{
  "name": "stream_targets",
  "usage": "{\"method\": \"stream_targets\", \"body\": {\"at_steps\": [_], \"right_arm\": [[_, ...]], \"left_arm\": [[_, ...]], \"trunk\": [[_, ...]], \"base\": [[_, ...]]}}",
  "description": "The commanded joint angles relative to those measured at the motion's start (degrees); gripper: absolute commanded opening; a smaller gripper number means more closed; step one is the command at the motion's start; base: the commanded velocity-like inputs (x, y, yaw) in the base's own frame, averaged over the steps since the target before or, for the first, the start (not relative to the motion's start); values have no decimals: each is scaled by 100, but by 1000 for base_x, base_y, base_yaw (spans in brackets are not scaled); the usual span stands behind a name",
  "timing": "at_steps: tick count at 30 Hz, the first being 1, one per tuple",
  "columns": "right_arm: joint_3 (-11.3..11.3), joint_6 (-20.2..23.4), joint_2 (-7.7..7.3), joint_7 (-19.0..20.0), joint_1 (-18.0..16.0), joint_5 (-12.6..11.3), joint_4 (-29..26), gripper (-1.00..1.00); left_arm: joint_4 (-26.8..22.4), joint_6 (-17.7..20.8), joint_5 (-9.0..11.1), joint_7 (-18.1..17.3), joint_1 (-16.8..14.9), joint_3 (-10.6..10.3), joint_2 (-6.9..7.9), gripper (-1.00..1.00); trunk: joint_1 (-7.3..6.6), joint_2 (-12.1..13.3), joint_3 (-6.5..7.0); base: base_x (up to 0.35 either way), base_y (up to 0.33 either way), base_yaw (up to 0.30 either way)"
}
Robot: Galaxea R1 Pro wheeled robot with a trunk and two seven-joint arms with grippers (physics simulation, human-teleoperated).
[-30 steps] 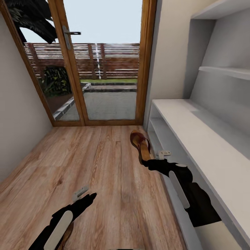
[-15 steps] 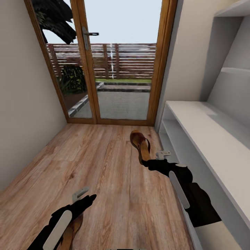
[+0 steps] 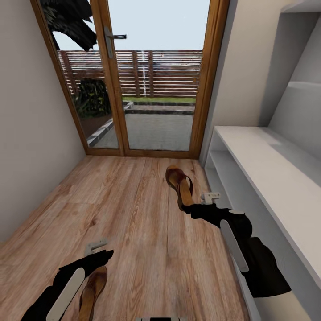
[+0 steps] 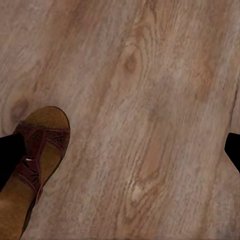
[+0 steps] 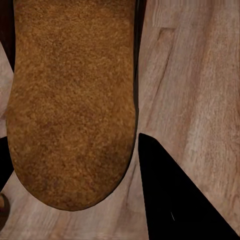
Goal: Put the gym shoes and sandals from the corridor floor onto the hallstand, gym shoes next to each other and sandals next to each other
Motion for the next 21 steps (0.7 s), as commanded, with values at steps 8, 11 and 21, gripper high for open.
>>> {"method": "stream_targets", "body": {"at_steps": [8, 11, 21], "right_arm": [[-15, 570, 0, -19, 88, 10, -408, -100], [-12, 678, 5, -19, 103, 7, -474, -100], [-16, 721, 16, -19, 100, -35, -455, -100]], "left_arm": [[-16, 73, -715, -2, 92, 2, -11, 100], [-27, -125, -914, 18, 292, 25, -3, 100], [4, -722, -996, 301, 402, -7, -32, 100]], "trunk": [[21, -11, -178], [28, -15, -244], [54, -28, -466]], "base": [[0, 0, 0], [0, 0, 0], [0, 0, 0]]}}
